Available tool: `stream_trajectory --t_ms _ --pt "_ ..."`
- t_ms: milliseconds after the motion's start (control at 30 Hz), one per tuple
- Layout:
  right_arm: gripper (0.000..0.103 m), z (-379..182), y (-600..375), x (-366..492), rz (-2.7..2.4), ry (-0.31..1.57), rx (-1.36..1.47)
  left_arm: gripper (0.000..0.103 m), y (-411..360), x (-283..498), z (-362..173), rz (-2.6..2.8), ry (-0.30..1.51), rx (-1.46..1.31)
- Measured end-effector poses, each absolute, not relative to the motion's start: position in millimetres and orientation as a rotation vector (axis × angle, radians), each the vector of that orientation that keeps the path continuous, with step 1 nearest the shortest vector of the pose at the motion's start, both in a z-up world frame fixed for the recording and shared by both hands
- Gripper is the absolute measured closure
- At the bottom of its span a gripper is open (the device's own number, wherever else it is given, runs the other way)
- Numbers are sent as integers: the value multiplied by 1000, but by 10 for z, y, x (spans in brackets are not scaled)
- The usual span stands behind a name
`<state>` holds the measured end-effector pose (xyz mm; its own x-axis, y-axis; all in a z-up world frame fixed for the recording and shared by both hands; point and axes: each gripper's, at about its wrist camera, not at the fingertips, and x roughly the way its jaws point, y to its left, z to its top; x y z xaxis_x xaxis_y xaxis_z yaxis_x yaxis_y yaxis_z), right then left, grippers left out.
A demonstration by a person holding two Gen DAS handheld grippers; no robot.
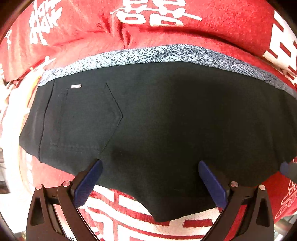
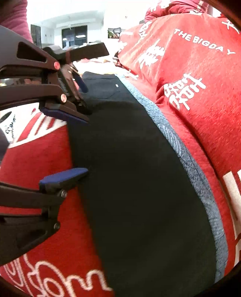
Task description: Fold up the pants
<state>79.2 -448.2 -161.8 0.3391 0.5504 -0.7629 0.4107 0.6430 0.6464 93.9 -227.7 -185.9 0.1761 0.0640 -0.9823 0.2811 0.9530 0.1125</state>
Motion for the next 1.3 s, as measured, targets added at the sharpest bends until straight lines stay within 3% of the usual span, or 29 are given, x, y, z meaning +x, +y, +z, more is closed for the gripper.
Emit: stream_trajectory --t_ms 67,300,533,733,1300 --pt "31 -1571 -4525 722 100 1316 877 0 -2315 950 -1868 -129 1389 308" --pt "30 -1478 -5040 421 11 1343 851 0 -2461 929 -1792 -13 1392 395" --pt "30 -1397 -5650 392 -121 1305 811 0 -3096 852 -1561 -136 1375 354" --pt "28 -1473 -5893 493 -208 1289 760 0 -3622 813 -1841 -184 1425 434" --pt "10 -1596 -5807 607 -139 1313 721 0 -3643 761 -1819 -152 1449 399"
